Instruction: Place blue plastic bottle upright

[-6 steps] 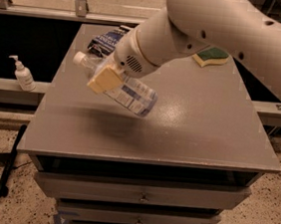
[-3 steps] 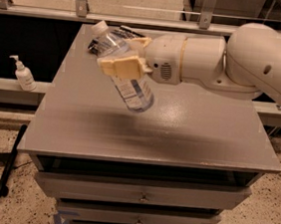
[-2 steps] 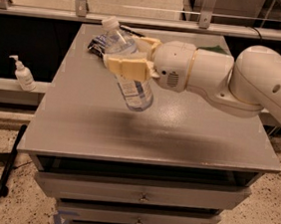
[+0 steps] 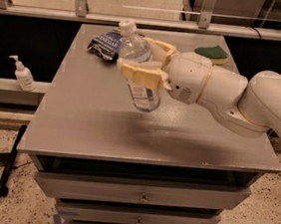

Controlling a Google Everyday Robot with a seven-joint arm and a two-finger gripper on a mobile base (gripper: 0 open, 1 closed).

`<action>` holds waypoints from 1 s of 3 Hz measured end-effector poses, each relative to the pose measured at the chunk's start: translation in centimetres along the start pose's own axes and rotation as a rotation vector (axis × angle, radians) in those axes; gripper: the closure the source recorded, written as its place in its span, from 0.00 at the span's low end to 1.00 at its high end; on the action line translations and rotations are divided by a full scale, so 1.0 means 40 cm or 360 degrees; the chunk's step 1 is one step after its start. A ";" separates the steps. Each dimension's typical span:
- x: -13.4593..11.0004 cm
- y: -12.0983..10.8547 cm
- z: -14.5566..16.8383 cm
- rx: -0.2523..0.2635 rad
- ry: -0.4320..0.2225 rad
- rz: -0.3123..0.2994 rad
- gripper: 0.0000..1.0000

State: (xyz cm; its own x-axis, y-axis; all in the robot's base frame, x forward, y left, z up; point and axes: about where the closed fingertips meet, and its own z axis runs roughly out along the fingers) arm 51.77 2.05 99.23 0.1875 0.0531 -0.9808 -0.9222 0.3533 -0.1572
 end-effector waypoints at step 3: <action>-0.043 -0.005 -0.042 0.0121 -0.0235 -0.0047 1.00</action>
Offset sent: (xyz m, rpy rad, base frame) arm -0.0082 -0.0183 0.0159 0.1909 -0.0886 -0.0665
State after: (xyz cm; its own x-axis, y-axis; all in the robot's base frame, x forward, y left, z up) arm 51.09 0.31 100.74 0.2671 0.1765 -0.9474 -0.8883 0.4262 -0.1711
